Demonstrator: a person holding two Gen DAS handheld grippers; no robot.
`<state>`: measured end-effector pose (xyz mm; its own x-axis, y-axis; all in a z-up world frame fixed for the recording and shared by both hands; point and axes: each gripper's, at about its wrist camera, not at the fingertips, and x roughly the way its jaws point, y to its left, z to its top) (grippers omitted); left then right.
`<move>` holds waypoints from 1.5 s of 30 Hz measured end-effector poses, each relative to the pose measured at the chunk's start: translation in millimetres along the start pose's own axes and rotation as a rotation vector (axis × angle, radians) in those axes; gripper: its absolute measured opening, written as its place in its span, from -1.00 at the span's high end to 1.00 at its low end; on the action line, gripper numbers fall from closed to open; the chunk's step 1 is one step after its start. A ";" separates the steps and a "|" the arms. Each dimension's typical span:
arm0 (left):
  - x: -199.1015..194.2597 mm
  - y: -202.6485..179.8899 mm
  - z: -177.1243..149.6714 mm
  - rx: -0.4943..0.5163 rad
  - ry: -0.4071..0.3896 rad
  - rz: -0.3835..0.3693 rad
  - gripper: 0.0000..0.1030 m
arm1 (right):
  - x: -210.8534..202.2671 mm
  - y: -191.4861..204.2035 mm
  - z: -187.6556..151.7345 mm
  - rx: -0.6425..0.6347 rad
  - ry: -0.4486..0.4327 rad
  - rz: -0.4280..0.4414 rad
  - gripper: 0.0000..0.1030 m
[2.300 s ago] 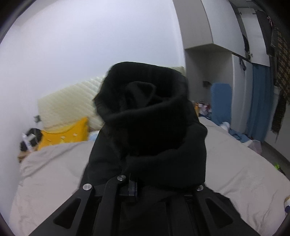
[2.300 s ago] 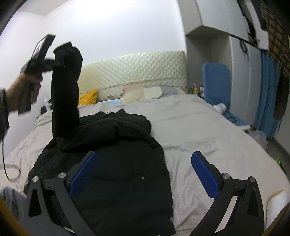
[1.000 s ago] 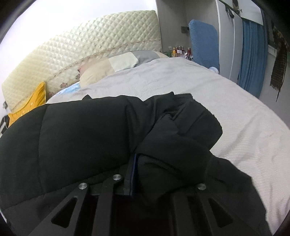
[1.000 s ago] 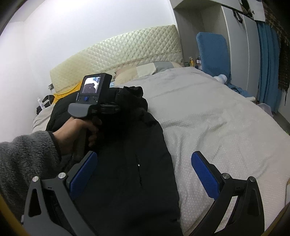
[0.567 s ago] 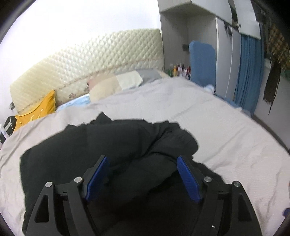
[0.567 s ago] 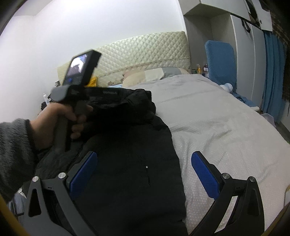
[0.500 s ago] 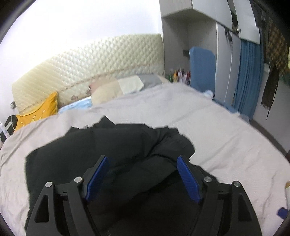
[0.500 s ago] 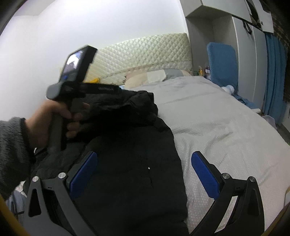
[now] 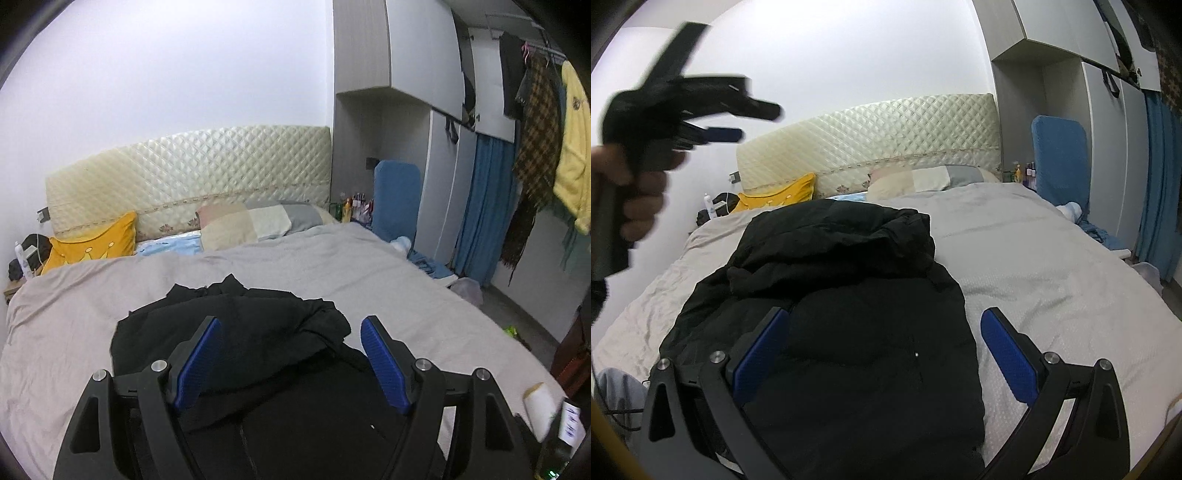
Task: Fold large clothes
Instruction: 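Pat the folded jacket flat with both tools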
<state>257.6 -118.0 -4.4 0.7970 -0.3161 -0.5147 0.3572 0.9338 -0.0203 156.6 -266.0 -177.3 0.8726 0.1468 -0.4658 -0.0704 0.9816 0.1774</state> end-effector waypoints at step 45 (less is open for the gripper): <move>-29.0 135.0 -233.4 -0.223 0.211 0.219 -0.50 | -20.1 41.5 -9.4 -0.025 0.069 -0.014 -1.00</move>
<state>169.1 56.4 -192.2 0.7167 -0.0848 -0.6922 0.0561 0.9964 -0.0640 131.6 -227.0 -168.7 0.8381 0.1403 -0.5272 -0.0711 0.9862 0.1495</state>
